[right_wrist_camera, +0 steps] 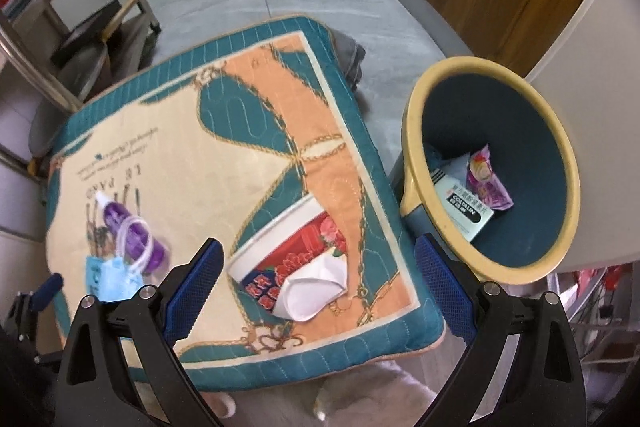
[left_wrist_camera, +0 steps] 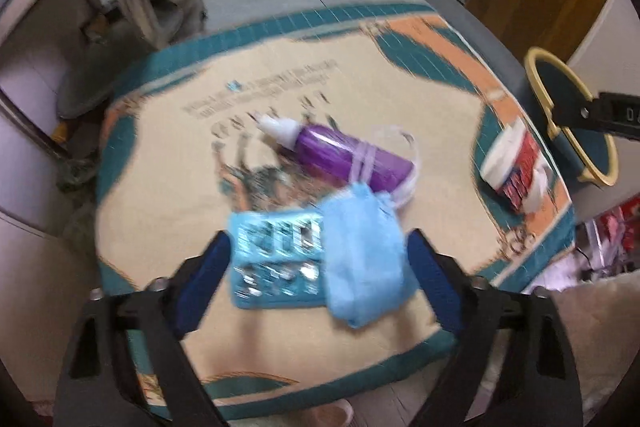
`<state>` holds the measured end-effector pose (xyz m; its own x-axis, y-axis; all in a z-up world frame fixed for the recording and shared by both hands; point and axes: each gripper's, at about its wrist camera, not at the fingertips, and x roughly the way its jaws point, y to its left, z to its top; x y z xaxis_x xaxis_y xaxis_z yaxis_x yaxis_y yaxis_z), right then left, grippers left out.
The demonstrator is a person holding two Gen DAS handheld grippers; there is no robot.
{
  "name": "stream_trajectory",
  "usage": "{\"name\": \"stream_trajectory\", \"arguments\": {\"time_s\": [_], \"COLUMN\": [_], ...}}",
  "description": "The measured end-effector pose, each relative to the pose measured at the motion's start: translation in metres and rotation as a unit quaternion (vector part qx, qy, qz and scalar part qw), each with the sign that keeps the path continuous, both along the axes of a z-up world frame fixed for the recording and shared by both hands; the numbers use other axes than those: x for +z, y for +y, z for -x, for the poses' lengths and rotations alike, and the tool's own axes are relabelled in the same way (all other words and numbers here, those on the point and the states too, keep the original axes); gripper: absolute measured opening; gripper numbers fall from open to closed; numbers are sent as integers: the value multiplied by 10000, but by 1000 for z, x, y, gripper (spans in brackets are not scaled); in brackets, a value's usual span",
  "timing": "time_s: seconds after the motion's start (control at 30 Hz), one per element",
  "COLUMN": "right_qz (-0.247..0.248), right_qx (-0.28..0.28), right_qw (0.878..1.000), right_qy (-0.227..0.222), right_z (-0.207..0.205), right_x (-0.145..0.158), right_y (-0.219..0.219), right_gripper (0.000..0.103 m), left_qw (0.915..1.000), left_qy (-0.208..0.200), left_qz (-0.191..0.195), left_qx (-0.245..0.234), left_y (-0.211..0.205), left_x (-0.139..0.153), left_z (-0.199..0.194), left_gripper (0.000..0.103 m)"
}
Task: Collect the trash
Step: 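Move both tools back over the cushion, then grasp the blue mask with the left tool while the right tool grasps the red-white cup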
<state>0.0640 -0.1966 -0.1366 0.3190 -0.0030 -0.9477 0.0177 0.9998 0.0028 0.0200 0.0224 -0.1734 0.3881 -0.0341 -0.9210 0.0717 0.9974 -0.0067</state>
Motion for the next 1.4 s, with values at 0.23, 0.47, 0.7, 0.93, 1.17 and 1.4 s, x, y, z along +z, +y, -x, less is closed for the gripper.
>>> {"name": "stream_trajectory", "arguments": {"time_s": [0.23,0.47,0.7,0.93,1.17,1.4], "right_qz": [90,-348,-516,-843,-368,-36], "right_qx": [139,-101,-272,-598,-492,-217], "right_qw": [9998,9991,9972,9923,9954,9994], "right_qy": [86,218,463,681,734,261], "right_z": [-5,-9,-7,-13,-17,-19], "right_x": [-8,-13,-40,-61,-78,-62], "right_y": [2,-7,1,11,31,35], "right_gripper": [96,96,96,96,86,13], "left_qw": [9988,9931,9877,9889,9889,9910], "left_qy": [215,-668,-986,-981,-961,-887], "left_qz": [-113,-329,-495,-129,-10,79], "left_qx": [-429,-909,-1113,-1109,-1134,-997], "left_y": [-17,-25,-17,-27,-25,-15], "left_x": [-8,70,108,95,92,89], "left_z": [0,-6,-29,-41,-47,-56], "left_gripper": [12,8,8,8,8,8]}}
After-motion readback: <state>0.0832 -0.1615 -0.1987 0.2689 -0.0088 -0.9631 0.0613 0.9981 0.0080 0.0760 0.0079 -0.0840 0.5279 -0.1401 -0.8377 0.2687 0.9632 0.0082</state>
